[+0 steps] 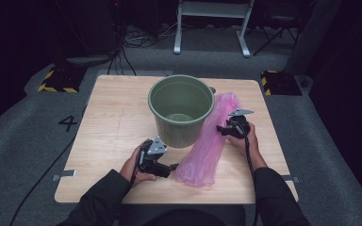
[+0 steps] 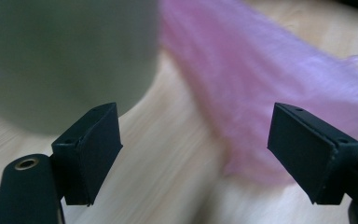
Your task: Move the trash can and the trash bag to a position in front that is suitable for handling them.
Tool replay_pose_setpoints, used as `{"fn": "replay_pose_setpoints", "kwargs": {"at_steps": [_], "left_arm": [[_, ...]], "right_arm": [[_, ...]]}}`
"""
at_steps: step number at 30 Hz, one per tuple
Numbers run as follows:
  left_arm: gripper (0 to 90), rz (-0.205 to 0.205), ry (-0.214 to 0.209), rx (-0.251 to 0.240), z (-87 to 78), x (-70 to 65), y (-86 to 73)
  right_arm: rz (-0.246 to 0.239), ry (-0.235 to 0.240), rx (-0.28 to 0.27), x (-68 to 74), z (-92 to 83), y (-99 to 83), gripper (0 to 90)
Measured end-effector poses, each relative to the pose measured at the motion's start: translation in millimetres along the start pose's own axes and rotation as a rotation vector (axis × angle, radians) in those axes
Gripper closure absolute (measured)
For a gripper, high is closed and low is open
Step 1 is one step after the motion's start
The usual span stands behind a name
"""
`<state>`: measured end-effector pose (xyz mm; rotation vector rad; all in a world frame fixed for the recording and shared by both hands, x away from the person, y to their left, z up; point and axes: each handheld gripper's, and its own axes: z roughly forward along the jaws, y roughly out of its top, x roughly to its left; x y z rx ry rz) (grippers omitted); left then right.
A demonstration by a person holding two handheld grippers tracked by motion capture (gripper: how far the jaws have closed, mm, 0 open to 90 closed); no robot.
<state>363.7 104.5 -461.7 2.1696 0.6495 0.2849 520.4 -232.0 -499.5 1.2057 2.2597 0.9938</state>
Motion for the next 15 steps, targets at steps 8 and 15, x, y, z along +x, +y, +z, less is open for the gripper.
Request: {"fn": "replay_pose_setpoints", "kwargs": {"at_steps": [8,15], "left_arm": [[16.5,0.060,-0.052,0.072,32.6,-24.8,7.1],[16.5,0.094,-0.038,0.146,51.5,-28.8,-0.8]], "right_arm": [[-0.008,-0.013,-0.003,5.6,-3.1,-3.0,39.0],[-0.017,-0.005,-0.001,9.6,-6.1,-5.5,37.0]]}}
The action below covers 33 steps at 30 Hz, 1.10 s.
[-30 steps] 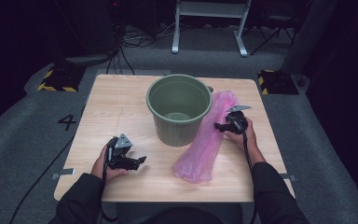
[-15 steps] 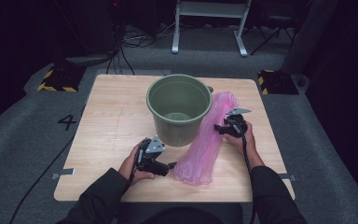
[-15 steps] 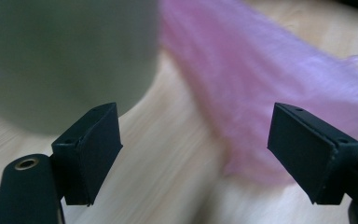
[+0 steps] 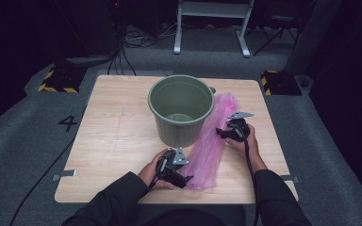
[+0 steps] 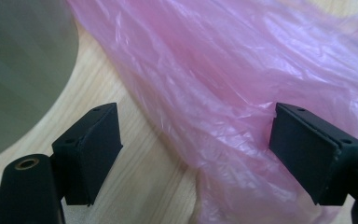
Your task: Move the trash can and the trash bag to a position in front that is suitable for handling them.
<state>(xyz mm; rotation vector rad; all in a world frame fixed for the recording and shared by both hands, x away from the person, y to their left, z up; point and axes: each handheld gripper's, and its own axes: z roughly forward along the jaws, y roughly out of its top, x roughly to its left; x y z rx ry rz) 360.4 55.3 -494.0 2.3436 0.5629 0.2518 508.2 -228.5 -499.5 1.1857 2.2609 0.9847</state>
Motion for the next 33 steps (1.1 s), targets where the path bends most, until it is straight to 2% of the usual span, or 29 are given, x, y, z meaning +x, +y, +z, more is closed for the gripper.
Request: {"fn": "replay_pose_setpoints", "kwargs": {"at_steps": [7,9,10,12,13,14,17,19,20,22,25,27,29,32,33], "left_arm": [[16.0,0.000,-0.006,0.005,1.7,2.0,-3.2],[15.9,0.000,-0.019,-0.007,1.6,3.6,-5.0],[15.9,-0.026,-0.039,-0.013,2.0,6.7,-7.2],[15.5,0.001,-0.054,-0.008,0.8,9.8,-8.2],[15.5,0.001,-0.054,-0.008,0.8,9.8,-8.2],[15.5,-0.014,-0.052,-0.021,1.2,8.9,-9.3],[15.5,0.011,-0.054,-0.019,0.0,10.4,-10.3],[15.5,0.006,-0.054,-0.012,-1.2,10.1,-11.1],[15.5,0.010,-0.057,-0.017,-1.5,10.3,-11.8],[15.5,-0.005,-0.059,-0.029,-2.6,8.4,-14.4],[15.5,0.006,-0.059,-0.029,-3.8,8.6,-15.5],[15.5,0.000,-0.059,-0.031,-4.6,7.9,-17.1],[15.5,0.002,-0.060,-0.036,-4.5,7.9,-17.2],[15.2,0.003,-0.063,-0.046,-4.1,8.3,-18.5],[15.2,0.003,-0.062,-0.046,-4.1,8.3,-18.5]], "right_arm": [[-0.005,0.025,0.009,2.3,-2.5,-2.0,34.1],[-0.006,0.037,0.014,4.5,-4.4,-1.7,29.9],[-0.004,0.046,0.009,5.0,-5.2,-1.0,28.9],[0.005,0.041,-0.014,5.8,-7.4,2.0,26.0],[0.005,0.041,-0.014,5.8,-7.4,2.0,26.0],[0.034,0.047,-0.042,5.2,-8.9,5.5,23.8],[0.062,0.033,-0.044,4.4,-5.7,11.1,19.3],[0.076,0.027,-0.044,3.9,-4.2,12.5,19.2],[0.094,0.006,-0.031,3.2,0.4,15.2,18.2],[0.099,-0.014,-0.006,3.7,6.5,17.2,17.3],[0.102,-0.027,0.012,3.7,12.5,19.0,17.2],[0.109,-0.042,0.045,3.7,19.1,20.8,18.2],[0.114,-0.040,0.049,3.9,20.5,20.6,18.3],[0.101,-0.030,0.049,6.2,19.2,21.0,26.1],[0.088,-0.029,0.045,7.2,18.3,20.2,33.3]]}}
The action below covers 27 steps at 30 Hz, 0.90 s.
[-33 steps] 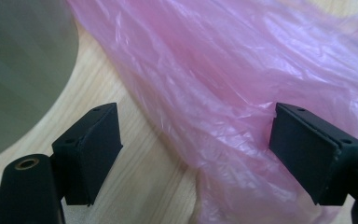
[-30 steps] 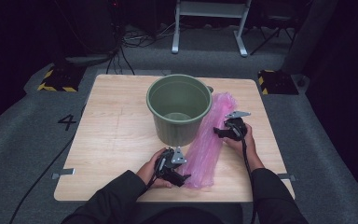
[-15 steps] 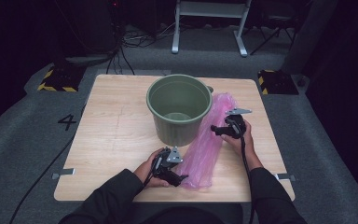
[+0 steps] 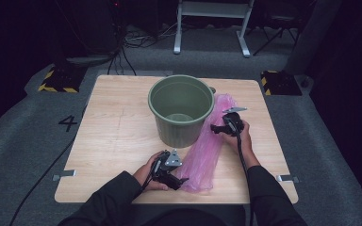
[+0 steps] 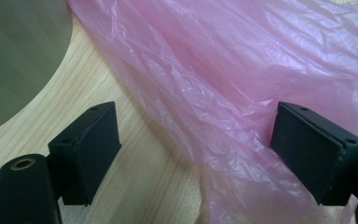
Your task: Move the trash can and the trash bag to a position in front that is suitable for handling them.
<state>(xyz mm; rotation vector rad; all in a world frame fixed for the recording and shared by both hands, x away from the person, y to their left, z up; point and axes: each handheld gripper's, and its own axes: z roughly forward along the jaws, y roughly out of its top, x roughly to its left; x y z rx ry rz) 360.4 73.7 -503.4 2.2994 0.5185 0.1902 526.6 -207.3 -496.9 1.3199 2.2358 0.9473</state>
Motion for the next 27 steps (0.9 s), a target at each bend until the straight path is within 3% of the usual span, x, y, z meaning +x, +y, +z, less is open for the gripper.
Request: {"fn": "replay_pose_setpoints", "kwargs": {"at_steps": [1,2,5,13,14,16,18,19,21,27], "left_arm": [[15.0,0.000,0.000,0.000,0.0,0.0,0.0],[14.7,-0.001,-0.001,0.005,-0.1,0.4,0.3],[13.7,0.012,-0.003,0.008,0.6,2.1,1.0],[10.4,0.016,0.006,0.017,2.4,3.4,2.9],[10.4,0.016,0.006,0.017,2.4,3.4,2.9],[10.8,0.020,0.046,0.015,0.2,1.0,3.3],[17.7,0.024,0.067,0.013,-1.8,0.4,3.8],[16.6,0.013,0.090,-0.005,-6.3,-0.4,4.9],[16.7,0.012,0.096,-0.035,-13.4,1.0,5.6],[16.6,-0.007,0.151,-0.071,-35.9,9.1,2.3]], "right_arm": [[0.000,0.000,0.000,0.0,0.0,0.0,33.3],[-0.038,0.022,-0.020,3.9,-2.7,-3.2,45.0],[-0.065,0.052,-0.028,7.4,-5.9,-5.9,60.2],[-0.085,0.083,-0.048,6.0,-8.0,-9.6,82.2],[-0.088,0.082,-0.053,5.6,-8.5,-10.3,84.0],[-0.091,0.087,-0.072,4.9,-11.0,-11.1,86.1],[-0.097,0.072,-0.099,3.9,-15.1,-11.0,87.3],[-0.095,0.067,-0.114,3.1,-17.4,-10.9,87.3],[-0.084,0.062,-0.138,0.2,-21.4,-11.0,87.4],[-0.060,0.028,-0.186,-12.4,-31.4,-11.4,87.7]]}}
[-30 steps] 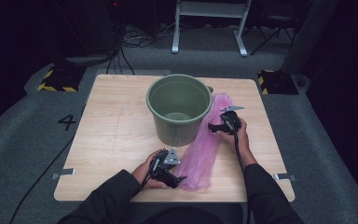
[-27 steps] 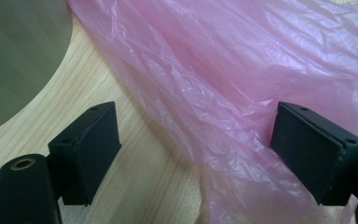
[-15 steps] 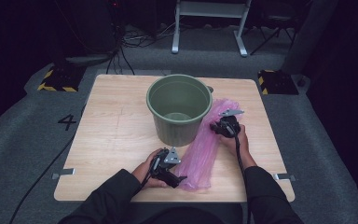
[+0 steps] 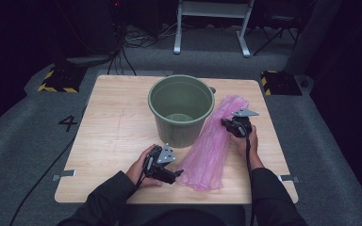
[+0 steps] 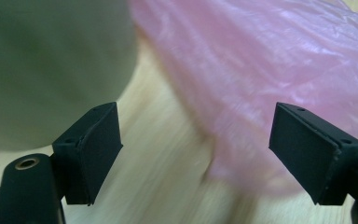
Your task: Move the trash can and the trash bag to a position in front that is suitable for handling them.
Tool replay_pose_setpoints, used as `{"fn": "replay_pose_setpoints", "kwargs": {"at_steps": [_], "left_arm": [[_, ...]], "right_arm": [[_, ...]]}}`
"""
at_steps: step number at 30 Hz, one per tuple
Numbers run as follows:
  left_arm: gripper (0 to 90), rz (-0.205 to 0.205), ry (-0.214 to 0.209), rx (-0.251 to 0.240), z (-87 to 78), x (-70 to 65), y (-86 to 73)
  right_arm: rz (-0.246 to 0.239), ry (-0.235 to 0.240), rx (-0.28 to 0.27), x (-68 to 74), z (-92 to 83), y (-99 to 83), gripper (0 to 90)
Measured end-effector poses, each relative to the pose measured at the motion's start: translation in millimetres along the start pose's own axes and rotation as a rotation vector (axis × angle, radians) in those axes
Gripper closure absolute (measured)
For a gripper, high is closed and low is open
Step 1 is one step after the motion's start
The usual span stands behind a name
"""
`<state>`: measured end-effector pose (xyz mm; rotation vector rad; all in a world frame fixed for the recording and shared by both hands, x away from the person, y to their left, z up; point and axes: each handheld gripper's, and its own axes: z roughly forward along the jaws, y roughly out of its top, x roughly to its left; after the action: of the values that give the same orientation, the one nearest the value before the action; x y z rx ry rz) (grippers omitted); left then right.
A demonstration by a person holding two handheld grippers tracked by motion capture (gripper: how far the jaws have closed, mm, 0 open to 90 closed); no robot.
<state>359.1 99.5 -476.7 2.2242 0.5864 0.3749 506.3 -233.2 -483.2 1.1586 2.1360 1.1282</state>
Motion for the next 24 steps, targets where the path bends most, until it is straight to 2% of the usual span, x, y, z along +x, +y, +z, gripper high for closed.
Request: {"fn": "replay_pose_setpoints", "kwargs": {"at_steps": [2,3,5,7,8,9,10,11,13,14,15,16,17,19,20,22,23,24], "left_arm": [[16.6,-0.012,0.026,-0.002,-7.1,6.7,-3.3],[16.6,-0.012,0.026,-0.002,-7.1,6.7,-3.3],[16.6,-0.012,0.095,0.031,-15.5,18.9,-13.9],[16.6,-0.038,0.132,0.062,-21.4,28.8,-24.7],[16.6,-0.060,0.138,0.067,-25.3,34.1,-30.5],[16.6,-0.060,0.138,0.067,-25.3,34.1,-30.5],[16.6,-0.103,0.157,0.073,-33.6,43.9,-42.1],[16.6,-0.103,0.157,0.073,-33.6,43.9,-42.1],[16.6,-0.137,0.189,0.085,-41.9,52.9,-53.9],[16.6,-0.169,0.223,0.098,-49.4,62.2,-65.7],[16.6,-0.169,0.223,0.098,-49.4,62.2,-65.7],[16.6,-0.210,0.247,0.103,-55.8,71.6,-77.1],[16.6,-0.210,0.247,0.103,-55.8,71.6,-77.1],[16.6,-0.242,0.277,0.120,-61.1,80.4,-86.6],[16.8,-0.289,0.279,0.104,-66.0,89.2,-95.2],[15.9,-0.302,0.282,0.108,-67.7,92.4,-98.4],[15.8,-0.330,0.273,0.094,-70.9,97.4,-103.9],[15.7,-0.336,0.274,0.093,-72.4,99.3,-105.8]], "right_arm": [[0.003,-0.004,-0.010,-4.5,-3.1,0.1,87.7],[0.002,-0.011,-0.012,-5.9,-4.4,0.1,87.7],[0.001,-0.009,-0.025,-8.6,-7.1,0.0,87.7],[0.000,-0.009,-0.039,-10.6,-9.9,0.5,87.7],[-0.002,-0.003,-0.047,-11.1,-11.3,0.8,87.7],[-0.002,-0.003,-0.047,-11.1,-11.3,0.8,87.7],[-0.011,-0.003,-0.063,-11.9,-14.1,1.5,87.7],[-0.011,0.001,-0.070,-12.1,-15.7,2.1,87.7],[-0.014,0.006,-0.079,-12.3,-17.3,2.7,87.7],[-0.021,0.013,-0.100,-12.1,-20.5,4.5,87.7],[-0.021,0.013,-0.100,-12.1,-20.5,4.5,87.7],[-0.037,0.013,-0.123,-11.4,-24.0,6.7,87.6],[-0.037,0.013,-0.123,-11.4,-24.0,6.7,87.6],[-0.048,0.022,-0.141,-10.1,-26.9,8.9,87.6],[-0.059,0.021,-0.155,-8.9,-29.3,10.4,87.6],[-0.063,0.028,-0.160,-8.8,-30.3,11.0,87.6],[-0.068,0.033,-0.164,-8.4,-31.6,12.1,87.6],[-0.077,0.033,-0.164,-8.4,-32.5,12.8,87.7]]}}
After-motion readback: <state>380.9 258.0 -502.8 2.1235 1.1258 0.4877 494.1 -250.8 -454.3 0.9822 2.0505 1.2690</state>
